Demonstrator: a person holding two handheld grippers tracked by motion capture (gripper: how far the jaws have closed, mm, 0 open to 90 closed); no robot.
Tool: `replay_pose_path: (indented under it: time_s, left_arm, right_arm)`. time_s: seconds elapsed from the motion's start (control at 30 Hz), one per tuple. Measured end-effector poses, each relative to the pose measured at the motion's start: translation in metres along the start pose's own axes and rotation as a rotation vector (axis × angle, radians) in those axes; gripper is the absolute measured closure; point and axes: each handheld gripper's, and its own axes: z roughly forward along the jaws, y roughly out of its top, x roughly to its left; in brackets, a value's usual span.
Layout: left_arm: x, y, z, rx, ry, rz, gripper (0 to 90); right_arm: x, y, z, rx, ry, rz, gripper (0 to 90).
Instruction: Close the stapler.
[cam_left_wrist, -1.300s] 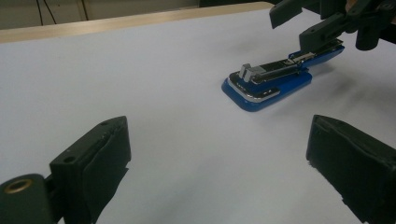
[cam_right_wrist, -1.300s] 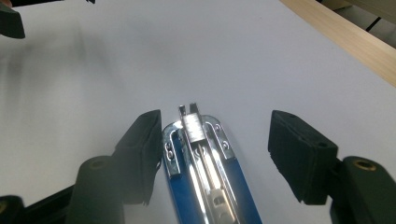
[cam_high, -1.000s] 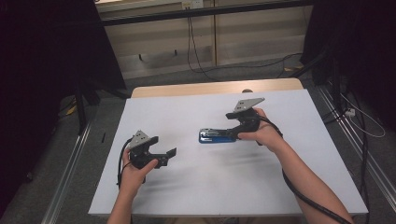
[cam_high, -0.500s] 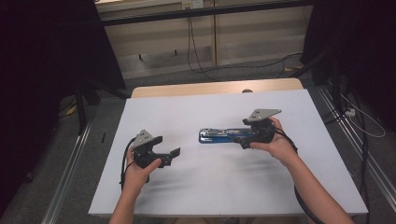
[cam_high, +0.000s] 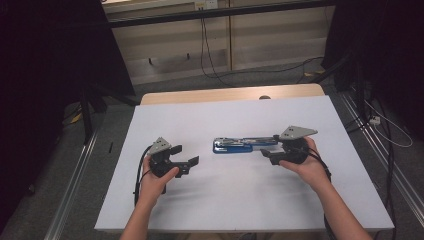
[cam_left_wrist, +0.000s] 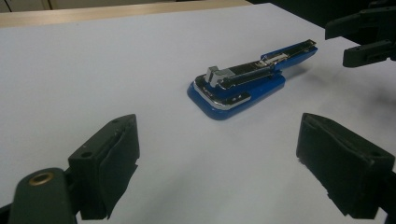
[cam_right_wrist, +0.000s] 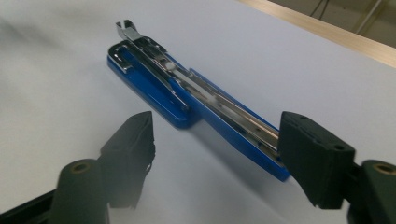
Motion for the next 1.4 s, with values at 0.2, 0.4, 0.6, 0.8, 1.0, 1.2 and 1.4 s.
replay_pose_path:
  time_s: [0.2, 0.4, 0.6, 0.8, 1.0, 1.2, 1.4]
  left_arm:
    - [-0.003, 0.001, 0.009, 0.035, -0.007, 0.003, 22.8]
    - [-0.005, 0.004, 0.015, 0.052, -0.016, 0.0, 37.8]
    - [-0.01, 0.005, 0.023, 0.062, -0.032, 0.008, 53.5]
    - [-0.014, 0.005, 0.034, 0.095, -0.026, 0.05, 67.3]
    - [-0.015, 0.006, 0.046, 0.125, -0.021, 0.063, 79.0]
    - [-0.012, 0.007, 0.06, 0.129, -0.007, 0.055, 86.9]
    - [-0.008, 0.011, 0.069, 0.126, -0.008, 0.062, 89.7]
  right_arm:
    - [-0.005, -0.005, -0.01, -0.004, -0.042, 0.025, 46.1]
    - [-0.008, -0.013, -0.018, -0.003, -0.064, 0.046, 64.6]
    - [-0.016, -0.025, -0.024, 0.02, -0.092, 0.068, 79.7]
    - [-0.024, -0.031, -0.027, 0.031, -0.111, 0.096, 89.9]
    - [-0.026, -0.033, -0.018, 0.059, -0.121, 0.092, 90.0]
    - [-0.029, -0.033, -0.011, 0.087, -0.131, 0.1, 90.0]
    - [-0.029, -0.03, -0.006, 0.115, -0.124, 0.089, 90.0]
